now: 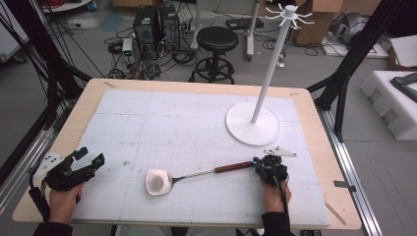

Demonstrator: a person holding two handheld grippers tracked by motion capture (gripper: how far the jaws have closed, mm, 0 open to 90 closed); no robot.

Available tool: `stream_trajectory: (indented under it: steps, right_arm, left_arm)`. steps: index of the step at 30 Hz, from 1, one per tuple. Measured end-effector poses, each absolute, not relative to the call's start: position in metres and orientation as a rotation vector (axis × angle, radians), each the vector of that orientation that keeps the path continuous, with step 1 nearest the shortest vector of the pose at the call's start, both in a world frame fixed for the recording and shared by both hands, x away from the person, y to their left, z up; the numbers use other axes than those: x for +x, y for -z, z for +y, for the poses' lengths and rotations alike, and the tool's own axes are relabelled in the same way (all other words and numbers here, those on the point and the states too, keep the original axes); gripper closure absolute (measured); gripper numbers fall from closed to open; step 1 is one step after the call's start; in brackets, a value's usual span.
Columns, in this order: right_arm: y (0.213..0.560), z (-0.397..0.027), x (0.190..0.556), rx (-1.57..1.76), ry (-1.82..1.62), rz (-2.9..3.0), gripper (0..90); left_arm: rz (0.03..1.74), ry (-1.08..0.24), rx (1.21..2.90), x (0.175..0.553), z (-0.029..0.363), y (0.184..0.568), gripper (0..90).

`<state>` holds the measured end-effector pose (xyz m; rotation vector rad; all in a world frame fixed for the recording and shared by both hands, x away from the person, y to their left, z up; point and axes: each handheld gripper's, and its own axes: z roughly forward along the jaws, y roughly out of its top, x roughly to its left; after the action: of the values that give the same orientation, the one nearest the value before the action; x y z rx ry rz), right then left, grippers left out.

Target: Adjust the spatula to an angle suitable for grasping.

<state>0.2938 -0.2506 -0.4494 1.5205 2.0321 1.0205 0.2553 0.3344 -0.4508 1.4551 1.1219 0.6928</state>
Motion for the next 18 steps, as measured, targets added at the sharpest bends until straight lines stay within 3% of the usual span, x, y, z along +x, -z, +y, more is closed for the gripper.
stream_trajectory:
  steps: [18]
  right_arm:
    - [0.448,-0.203,0.297,1.360,-1.053,2.188,89.1]
  left_arm:
    - [1.123,-0.689,1.458,0.255,0.335,0.451,25.1]
